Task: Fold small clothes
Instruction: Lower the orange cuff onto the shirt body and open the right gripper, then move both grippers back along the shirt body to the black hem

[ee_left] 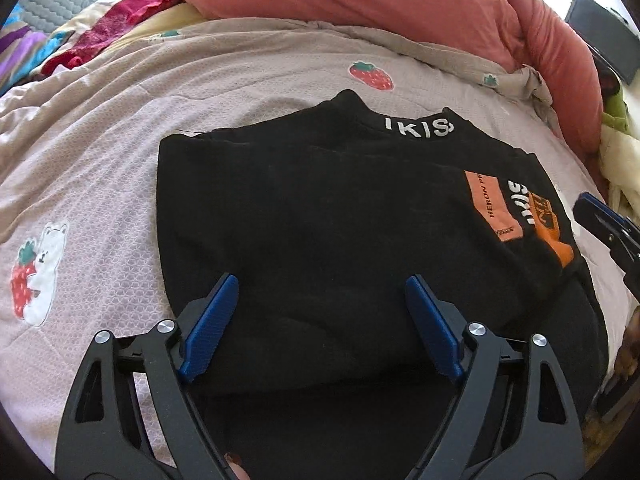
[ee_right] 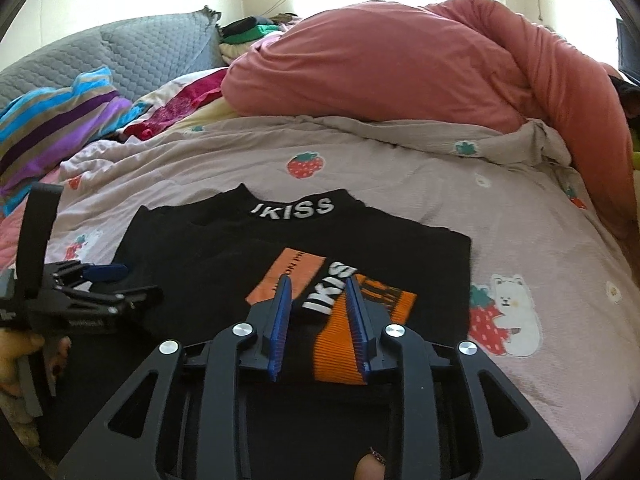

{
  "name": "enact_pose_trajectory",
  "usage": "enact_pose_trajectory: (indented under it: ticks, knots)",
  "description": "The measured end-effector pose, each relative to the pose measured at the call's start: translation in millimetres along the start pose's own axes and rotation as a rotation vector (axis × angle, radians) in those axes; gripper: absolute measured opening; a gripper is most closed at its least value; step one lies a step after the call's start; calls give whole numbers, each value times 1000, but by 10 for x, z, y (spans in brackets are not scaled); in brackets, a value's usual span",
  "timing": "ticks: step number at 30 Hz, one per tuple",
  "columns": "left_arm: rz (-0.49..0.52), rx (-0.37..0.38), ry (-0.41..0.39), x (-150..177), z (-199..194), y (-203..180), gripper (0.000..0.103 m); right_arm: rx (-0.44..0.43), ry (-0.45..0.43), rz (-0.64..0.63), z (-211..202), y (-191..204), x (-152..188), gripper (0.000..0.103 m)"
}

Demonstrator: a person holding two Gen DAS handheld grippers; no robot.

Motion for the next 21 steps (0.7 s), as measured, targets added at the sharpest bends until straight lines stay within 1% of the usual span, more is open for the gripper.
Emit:
enact_pose_trajectory:
  ticks: [5, 8, 10, 15, 17, 21]
  knots:
    - [-4, 13, -2, 40, -24, 23, 78, -36, 14, -27, 73, 186, -59, 36]
    - [-2, 15, -3, 42, -44, 26, 78, -36, 32, -45, 154, 261, -78, 36]
    - [-5, 21, -4, 45, -56, 36, 78, -26, 64, -46, 254, 270, -45, 36]
    - [-11, 35, -4, 40, -73, 54, 78, 36, 195, 4, 505, 69, 187, 36]
    - [-13, 36, -4, 39, -75, 53, 78, 23, 201, 33, 510, -28, 286, 36]
    - [-10, 34, -4, 37, -76, 49, 78, 18, 191, 49, 446, -93, 360, 36]
Point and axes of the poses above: each gripper's, at about its wrist camera, not at the fingertips, and z roughly the way its jaws point, y to its left, x to its underside, the point moved 2 cm from there along z, roughly the way its jaws point, and after that the axes turned 1 degree about x, right-handed, at the moved point
